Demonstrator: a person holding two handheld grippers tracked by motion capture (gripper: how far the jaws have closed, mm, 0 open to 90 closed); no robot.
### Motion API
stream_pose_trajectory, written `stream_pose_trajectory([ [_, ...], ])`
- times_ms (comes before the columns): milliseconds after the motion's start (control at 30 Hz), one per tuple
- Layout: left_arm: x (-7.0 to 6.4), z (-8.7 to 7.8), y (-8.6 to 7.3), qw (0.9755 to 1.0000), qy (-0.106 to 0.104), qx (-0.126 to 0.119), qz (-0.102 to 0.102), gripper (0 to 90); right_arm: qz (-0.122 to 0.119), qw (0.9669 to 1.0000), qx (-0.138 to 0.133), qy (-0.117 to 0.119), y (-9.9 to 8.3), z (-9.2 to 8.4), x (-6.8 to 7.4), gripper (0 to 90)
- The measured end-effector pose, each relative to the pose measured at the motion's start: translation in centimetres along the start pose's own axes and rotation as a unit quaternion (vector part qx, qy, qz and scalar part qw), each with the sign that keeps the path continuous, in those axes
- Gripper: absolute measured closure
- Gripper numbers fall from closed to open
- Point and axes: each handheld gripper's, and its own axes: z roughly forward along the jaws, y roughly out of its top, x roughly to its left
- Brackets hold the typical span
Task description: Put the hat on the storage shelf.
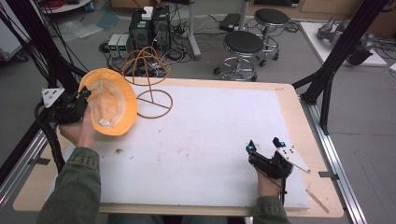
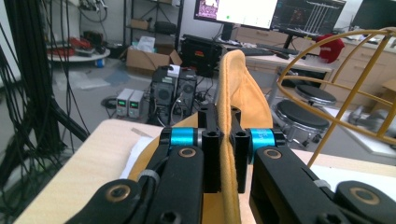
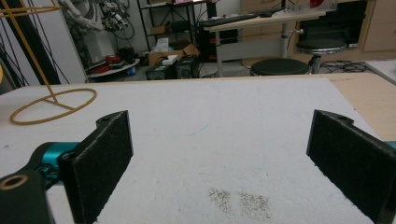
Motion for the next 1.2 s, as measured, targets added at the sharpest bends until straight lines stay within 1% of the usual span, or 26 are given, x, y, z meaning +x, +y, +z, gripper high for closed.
stream_pose_trajectory([
  [67,-0.4,0.1,0.4,0.9999,0.004,-0.002,0.010,87.3,0.002,1.0000,0.001,0.002,0.0,0.0,0.1,5.8],
  [233,-1.2,0.3,1.7,0.9997,0.018,-0.006,0.016,87.3,-0.001,1.0000,-0.001,0.005,0.0,0.0,0.1,5.8],
  [333,-1.8,0.6,2.6,0.9992,0.029,-0.009,0.025,87.3,0.000,1.0000,0.000,0.003,0.0,0.0,0.0,5.8],
  [500,-2.5,1.2,3.8,0.9988,0.039,-0.014,0.024,87.3,0.002,1.0000,-0.001,0.003,0.0,0.0,-0.1,5.8],
  [633,-3.2,1.7,4.7,0.9980,0.051,-0.022,0.031,87.3,0.006,1.0000,-0.001,0.003,0.0,0.1,0.0,5.8],
  [700,-3.6,2.1,5.3,0.9977,0.053,-0.025,0.035,87.3,0.007,1.0000,-0.001,0.003,0.0,0.2,-0.1,5.8],
  [767,-4.2,2.6,6.0,0.9969,0.056,-0.029,0.048,87.3,0.008,1.0000,-0.001,0.002,0.0,0.2,-0.1,5.8],
  [800,-4.5,2.8,6.2,0.9968,0.057,-0.032,0.047,87.3,0.005,1.0000,-0.002,0.002,0.0,0.2,-0.1,5.8],
  [867,-4.9,3.2,6.8,0.9965,0.058,-0.037,0.048,87.3,0.009,1.0000,-0.001,0.003,0.0,0.2,-0.1,5.8],
  [933,-5.4,3.5,7.4,0.9957,0.061,-0.044,0.054,87.3,0.012,0.9999,0.000,0.003,0.0,0.3,-0.1,5.8],
  [1000,-5.9,4.0,8.0,0.9951,0.061,-0.047,0.062,87.3,0.011,0.9999,-0.001,0.006,0.0,0.5,-0.2,5.8],
  [1133,-7.0,4.6,9.2,0.9944,0.058,-0.056,0.068,87.3,0.011,0.9999,0.002,0.006,-0.1,0.7,-0.3,5.8],
  [1200,-7.7,4.8,9.9,0.9943,0.052,-0.063,0.069,87.2,0.009,0.9999,0.000,0.008,-0.1,0.7,-0.3,5.8],
])
